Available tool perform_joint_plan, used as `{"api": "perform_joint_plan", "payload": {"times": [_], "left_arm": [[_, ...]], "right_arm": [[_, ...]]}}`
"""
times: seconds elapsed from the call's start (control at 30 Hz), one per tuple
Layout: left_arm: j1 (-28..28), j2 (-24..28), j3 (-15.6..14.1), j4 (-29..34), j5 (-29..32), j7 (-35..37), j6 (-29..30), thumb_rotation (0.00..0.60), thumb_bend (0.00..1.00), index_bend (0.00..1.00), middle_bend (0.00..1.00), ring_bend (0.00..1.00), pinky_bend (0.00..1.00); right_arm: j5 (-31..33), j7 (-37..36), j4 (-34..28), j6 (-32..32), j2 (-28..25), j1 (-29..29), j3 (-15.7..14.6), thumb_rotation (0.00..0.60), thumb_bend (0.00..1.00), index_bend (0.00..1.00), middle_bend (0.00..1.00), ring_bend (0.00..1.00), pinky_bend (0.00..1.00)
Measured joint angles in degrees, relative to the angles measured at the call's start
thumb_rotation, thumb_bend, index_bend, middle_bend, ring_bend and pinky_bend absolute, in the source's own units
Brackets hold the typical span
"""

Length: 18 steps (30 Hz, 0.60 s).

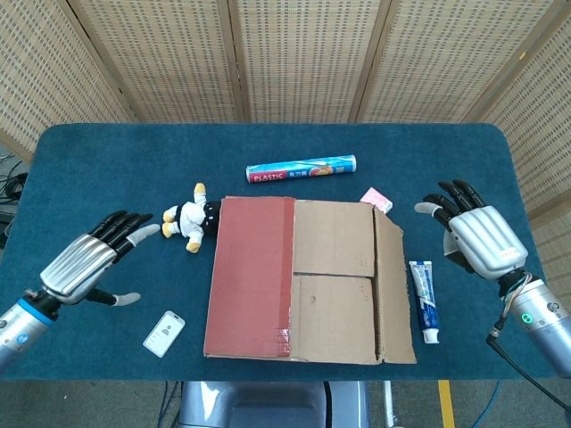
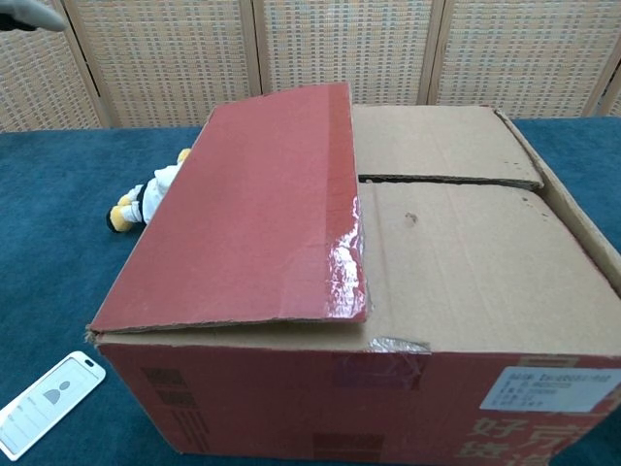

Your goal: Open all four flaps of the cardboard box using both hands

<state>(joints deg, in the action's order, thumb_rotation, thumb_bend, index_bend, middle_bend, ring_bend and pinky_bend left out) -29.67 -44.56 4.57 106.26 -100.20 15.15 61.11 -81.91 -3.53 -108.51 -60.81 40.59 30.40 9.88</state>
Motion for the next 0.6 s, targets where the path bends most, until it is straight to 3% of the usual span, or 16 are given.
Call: {"api": "perform_joint_plan", "payload": {"times": [0.17, 0.37, 0.4, 0.47, 0.57, 0.6], "left_arm": [[-6.4, 0.7, 0.7, -1.0, -4.4, 6.8, -3.4, 0.515, 0.07, 0.02, 0.0, 0.0, 0.0], [-13.3, -0.1, 1.6, -1.7, -6.4, 12.2, -7.8, 0.54, 0.03, 0.04, 0.0, 0.0, 0.0], [-14.7, -0.4, 1.7, -1.7, -6.6, 13.2, -8.9, 0.508, 0.03, 0.05, 0.0, 0.0, 0.0], [-16.8, -0.8, 1.9, -1.7, -6.9, 14.5, -10.4, 0.369, 0.02, 0.07, 0.0, 0.0, 0.0], [-20.0, -1.6, 2.1, -1.6, -7.3, 16.0, -12.8, 0.253, 0.02, 0.08, 0.0, 0.0, 0.0], [-21.2, -2.0, 2.2, -1.5, -7.4, 16.4, -13.7, 0.246, 0.02, 0.08, 0.0, 0.0, 0.0]], "right_arm": [[2.0, 4.2, 0.1, -2.4, 2.2, -1.6, -0.2, 0.6, 0.89, 0.11, 0.07, 0.0, 0.0], [4.5, 7.3, 0.2, -5.4, 4.4, -3.7, -0.5, 0.6, 0.5, 0.08, 0.04, 0.0, 0.0], [4.8, 7.6, 0.2, -5.7, 4.7, -4.0, -0.5, 0.6, 0.44, 0.08, 0.04, 0.0, 0.0], [5.1, 8.1, 0.2, -6.4, 5.1, -4.6, -0.6, 0.6, 0.34, 0.08, 0.04, 0.0, 0.0], [5.4, 8.5, -0.2, -7.3, 5.6, -5.4, -0.7, 0.6, 0.26, 0.08, 0.04, 0.0, 0.0], [5.5, 8.7, -0.3, -7.6, 5.7, -5.6, -0.7, 0.6, 0.26, 0.08, 0.04, 0.0, 0.0]]}}
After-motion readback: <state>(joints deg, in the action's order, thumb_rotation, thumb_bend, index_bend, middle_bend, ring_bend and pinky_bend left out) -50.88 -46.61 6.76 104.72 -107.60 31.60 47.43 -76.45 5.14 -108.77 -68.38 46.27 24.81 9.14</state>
